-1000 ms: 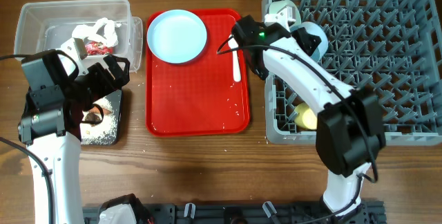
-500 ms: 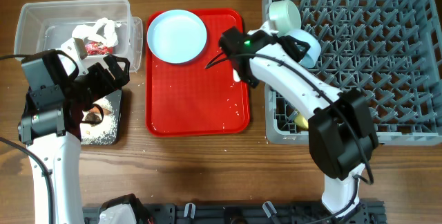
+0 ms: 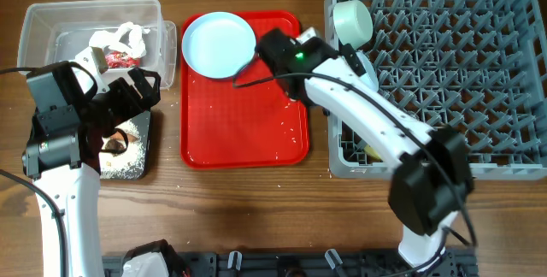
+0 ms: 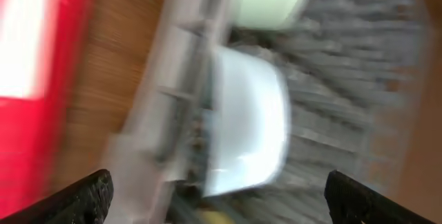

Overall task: Sort waste into correct bins and load items into the dishwasher rack
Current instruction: 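Move the right gripper to the blue plate and grasp its edge, then lift the blue plate and stand it upright in the rack, then reach the right gripper to the white spoon on the red tray and grasp it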

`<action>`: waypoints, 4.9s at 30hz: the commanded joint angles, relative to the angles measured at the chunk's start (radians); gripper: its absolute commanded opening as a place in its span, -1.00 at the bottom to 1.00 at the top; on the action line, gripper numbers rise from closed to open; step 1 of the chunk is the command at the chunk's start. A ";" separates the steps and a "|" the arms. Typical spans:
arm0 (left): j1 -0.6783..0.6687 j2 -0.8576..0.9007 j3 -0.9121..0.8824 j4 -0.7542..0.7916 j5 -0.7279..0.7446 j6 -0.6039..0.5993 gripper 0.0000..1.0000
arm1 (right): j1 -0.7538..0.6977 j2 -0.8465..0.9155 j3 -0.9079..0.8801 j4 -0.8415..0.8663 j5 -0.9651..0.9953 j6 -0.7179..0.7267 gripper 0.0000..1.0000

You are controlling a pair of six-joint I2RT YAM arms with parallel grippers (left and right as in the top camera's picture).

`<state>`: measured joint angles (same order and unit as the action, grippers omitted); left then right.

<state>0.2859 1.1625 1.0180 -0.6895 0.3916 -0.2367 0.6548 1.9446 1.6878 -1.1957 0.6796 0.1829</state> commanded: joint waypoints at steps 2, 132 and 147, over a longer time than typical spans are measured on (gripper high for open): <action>-0.004 0.005 0.016 0.003 0.015 0.021 1.00 | 0.002 -0.121 0.077 0.111 -0.640 -0.079 0.99; -0.004 0.005 0.016 0.003 0.015 0.021 1.00 | -0.135 -0.261 -0.209 0.750 -0.975 0.046 0.92; -0.004 0.005 0.016 0.003 0.015 0.021 1.00 | -0.105 0.103 -0.200 0.794 -0.652 0.331 0.29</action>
<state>0.2859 1.1652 1.0180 -0.6895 0.3920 -0.2367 0.5556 2.0037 1.4887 -0.4179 -0.0513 0.4232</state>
